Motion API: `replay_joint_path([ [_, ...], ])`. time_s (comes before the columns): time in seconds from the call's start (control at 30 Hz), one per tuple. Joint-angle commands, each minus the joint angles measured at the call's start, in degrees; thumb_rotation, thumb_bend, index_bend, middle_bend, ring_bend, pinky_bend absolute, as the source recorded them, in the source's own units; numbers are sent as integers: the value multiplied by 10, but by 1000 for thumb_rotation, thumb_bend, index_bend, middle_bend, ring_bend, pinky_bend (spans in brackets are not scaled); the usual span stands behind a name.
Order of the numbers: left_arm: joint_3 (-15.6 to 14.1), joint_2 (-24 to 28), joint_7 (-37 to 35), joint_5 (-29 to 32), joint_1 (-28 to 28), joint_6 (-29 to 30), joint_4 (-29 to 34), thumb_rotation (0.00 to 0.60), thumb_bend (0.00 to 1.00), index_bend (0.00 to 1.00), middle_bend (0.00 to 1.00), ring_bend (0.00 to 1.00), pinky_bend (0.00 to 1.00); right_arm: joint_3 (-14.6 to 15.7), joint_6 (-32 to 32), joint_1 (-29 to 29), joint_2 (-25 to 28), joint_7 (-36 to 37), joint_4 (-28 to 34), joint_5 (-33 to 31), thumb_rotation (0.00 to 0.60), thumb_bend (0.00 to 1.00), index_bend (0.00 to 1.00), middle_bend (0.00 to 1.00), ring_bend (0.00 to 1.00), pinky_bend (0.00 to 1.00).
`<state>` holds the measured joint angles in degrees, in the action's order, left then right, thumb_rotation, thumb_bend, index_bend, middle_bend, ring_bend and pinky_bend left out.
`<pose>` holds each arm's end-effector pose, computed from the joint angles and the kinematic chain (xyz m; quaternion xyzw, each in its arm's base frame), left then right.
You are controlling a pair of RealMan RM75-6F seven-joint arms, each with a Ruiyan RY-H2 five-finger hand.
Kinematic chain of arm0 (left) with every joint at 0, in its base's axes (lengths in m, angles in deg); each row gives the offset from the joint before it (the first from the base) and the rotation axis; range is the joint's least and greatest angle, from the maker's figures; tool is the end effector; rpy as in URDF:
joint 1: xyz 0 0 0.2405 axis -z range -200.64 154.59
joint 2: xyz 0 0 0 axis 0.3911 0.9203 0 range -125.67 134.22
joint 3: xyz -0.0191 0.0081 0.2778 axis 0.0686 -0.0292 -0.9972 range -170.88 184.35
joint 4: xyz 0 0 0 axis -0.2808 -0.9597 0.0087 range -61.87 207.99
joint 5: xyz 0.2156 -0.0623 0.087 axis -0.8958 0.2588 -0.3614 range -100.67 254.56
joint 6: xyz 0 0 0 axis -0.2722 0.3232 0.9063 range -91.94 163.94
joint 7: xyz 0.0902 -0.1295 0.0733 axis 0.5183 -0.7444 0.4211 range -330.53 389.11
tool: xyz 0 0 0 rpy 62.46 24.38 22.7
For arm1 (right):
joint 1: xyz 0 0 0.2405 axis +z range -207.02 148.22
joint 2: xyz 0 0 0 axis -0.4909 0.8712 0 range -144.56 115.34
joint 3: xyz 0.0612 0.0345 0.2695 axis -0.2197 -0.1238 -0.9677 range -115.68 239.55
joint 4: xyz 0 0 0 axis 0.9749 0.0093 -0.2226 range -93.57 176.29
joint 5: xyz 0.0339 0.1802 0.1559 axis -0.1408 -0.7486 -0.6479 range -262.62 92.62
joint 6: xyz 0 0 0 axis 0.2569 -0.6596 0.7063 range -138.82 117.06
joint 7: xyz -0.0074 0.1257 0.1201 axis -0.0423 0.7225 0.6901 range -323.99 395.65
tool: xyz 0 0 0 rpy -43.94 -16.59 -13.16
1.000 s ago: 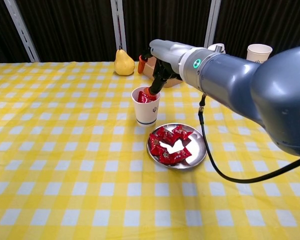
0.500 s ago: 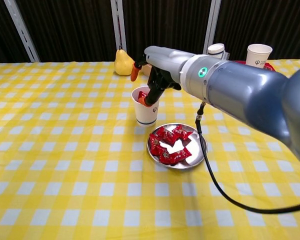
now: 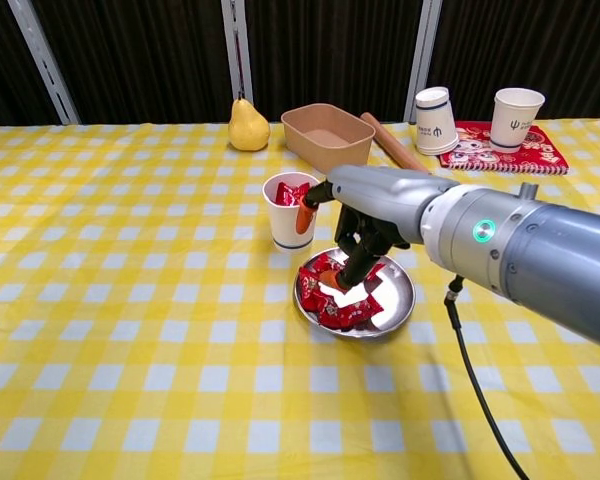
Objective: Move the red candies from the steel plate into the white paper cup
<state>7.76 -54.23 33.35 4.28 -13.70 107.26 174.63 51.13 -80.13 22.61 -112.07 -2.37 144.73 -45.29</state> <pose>-0.3518 0.2226 0.1264 -0.5938 -0.4934 -0.2899 0.5657 -0.0496 -0.3278 -0.0978 0.7270 -0.4527 0.3616 0.3685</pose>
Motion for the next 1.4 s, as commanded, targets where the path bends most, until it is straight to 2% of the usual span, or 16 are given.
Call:
replay_joint_path([
  [0.03,1,-1,1,2,0,0,0,600,47,0,0,0,0,4,11,0,-9,1,-18,-1,600,378,321,866,911,833],
  [0.6,1,0,5,8,2,-5,2,600,47,0,0,0,0,17,49,-9,-24,5,-77,-30,600,349,343,866,911,833],
  [1.07,2,0,7,11,2,-6,3,600,47,0,0,0,0,11,72,-18,-31,21,-124,-33,600,349,361,865,911,833],
  [1.4,2,-1,9,13,3,-7,4,600,47,0,0,0,0,9,80,-22,-25,19,-132,-41,600,349,388,865,911,833],
])
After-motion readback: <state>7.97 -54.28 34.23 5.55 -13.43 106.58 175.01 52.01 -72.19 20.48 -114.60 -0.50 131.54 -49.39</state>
